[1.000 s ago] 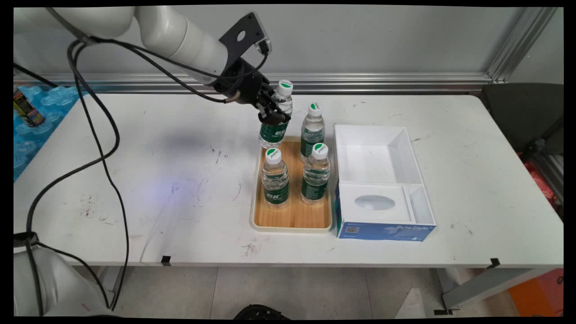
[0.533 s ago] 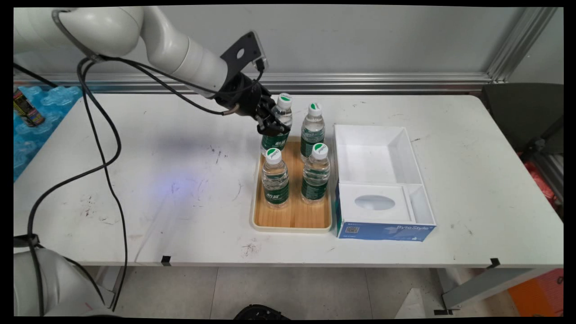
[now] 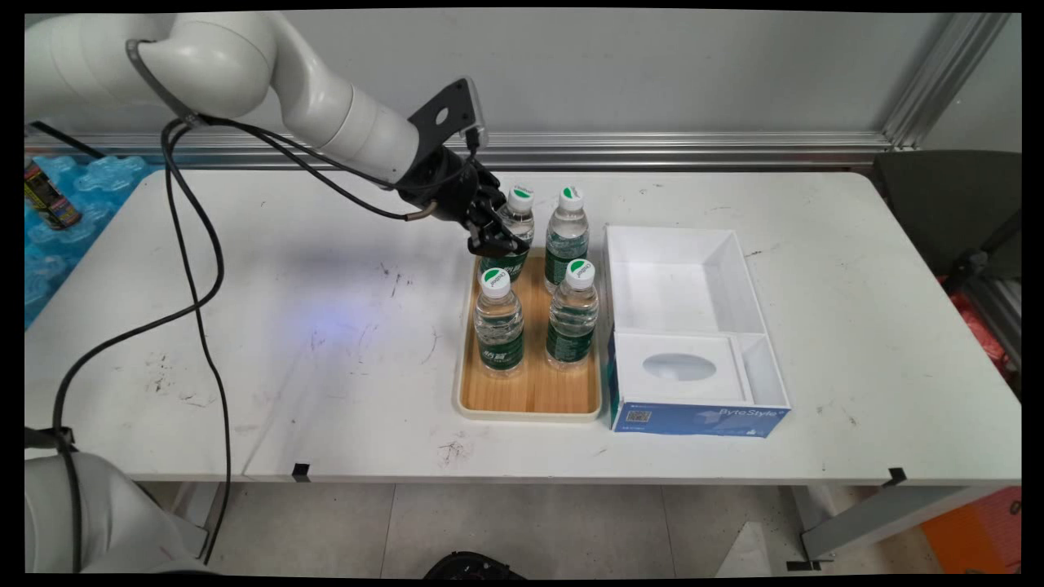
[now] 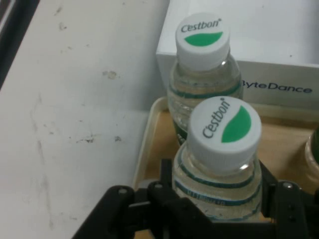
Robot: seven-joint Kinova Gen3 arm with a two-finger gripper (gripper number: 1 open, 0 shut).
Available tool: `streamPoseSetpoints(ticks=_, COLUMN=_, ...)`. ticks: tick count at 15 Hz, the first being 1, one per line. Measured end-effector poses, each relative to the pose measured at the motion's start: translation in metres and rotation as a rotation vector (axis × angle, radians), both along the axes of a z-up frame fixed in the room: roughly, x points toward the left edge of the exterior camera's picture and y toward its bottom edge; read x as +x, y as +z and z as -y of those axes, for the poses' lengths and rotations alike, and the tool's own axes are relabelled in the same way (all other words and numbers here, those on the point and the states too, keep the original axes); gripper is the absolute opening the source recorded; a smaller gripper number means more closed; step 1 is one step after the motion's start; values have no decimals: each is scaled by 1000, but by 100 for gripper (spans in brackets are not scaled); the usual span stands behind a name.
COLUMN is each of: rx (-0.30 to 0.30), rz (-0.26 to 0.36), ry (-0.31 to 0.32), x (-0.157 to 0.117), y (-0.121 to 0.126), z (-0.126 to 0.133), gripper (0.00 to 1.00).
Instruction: Place the picked object on the tray
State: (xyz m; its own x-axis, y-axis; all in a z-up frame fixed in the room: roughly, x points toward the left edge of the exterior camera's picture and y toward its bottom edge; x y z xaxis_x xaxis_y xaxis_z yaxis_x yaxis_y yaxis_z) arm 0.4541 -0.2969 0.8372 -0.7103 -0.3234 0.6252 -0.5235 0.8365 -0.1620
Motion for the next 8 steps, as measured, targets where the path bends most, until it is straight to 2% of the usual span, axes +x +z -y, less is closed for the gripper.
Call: streamPoseSetpoints(ticks=8, rx=-2, rz=-10, ry=-24, x=1, y=-13, z=8, gripper=0)
